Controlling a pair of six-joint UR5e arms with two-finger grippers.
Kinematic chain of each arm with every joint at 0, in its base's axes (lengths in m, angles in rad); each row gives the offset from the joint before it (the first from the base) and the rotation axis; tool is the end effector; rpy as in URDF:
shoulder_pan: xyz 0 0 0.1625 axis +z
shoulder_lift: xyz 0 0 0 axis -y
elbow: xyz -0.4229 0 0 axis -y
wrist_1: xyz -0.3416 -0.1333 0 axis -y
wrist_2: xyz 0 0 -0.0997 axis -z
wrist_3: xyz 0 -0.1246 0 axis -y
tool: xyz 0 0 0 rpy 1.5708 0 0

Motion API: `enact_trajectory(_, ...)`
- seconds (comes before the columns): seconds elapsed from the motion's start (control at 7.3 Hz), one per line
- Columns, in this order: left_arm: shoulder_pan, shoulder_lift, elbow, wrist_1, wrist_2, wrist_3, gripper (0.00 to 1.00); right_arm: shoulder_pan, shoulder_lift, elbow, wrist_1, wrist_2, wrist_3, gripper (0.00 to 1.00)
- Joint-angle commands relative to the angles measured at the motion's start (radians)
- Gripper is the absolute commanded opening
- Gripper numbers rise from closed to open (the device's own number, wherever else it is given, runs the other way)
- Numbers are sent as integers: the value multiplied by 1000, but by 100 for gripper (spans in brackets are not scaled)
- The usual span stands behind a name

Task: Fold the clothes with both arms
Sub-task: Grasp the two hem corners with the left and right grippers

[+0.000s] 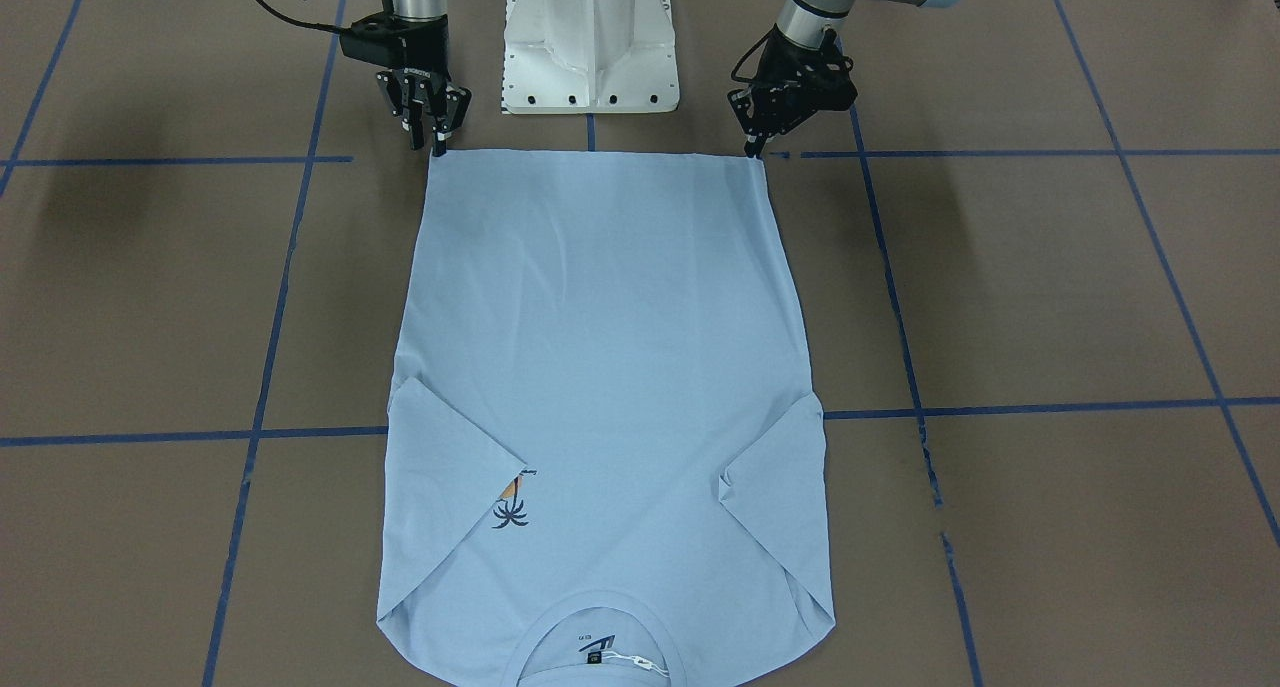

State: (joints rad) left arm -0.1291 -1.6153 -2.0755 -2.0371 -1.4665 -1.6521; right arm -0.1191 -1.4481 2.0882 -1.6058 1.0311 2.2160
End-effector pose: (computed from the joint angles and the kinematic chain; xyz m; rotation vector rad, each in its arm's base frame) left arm 0.4453 -0.2053 0.3873 0.1197 1.0147 -0.2448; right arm -0.4887 -0.1403 0.4094 0.2701 -0.7564 0.6613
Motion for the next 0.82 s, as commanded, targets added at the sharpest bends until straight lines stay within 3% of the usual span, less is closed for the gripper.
enact_trajectory(0.0, 0, 0, -2, 0, 0, 0, 0, 3, 12, -7, 4, 0, -1, 8)
enact_trajectory(0.14, -1, 0, -2, 0, 0, 0, 0, 3, 20, -11, 4, 0, 1, 0)
enact_trajectory(0.41, -1, -2, -12, 0, -1, 0, 0, 12, 22, -4, 4, 1, -8, 0)
enact_trajectory(0.55, -3, 5, -46, 3, -3, 2, 0, 36, 15, 42, -2, 10, -24, 0)
enact_trajectory(0.69, -7, 14, -145, 53, -8, 3, 0, 47, 3, 140, -14, 10, -66, 0)
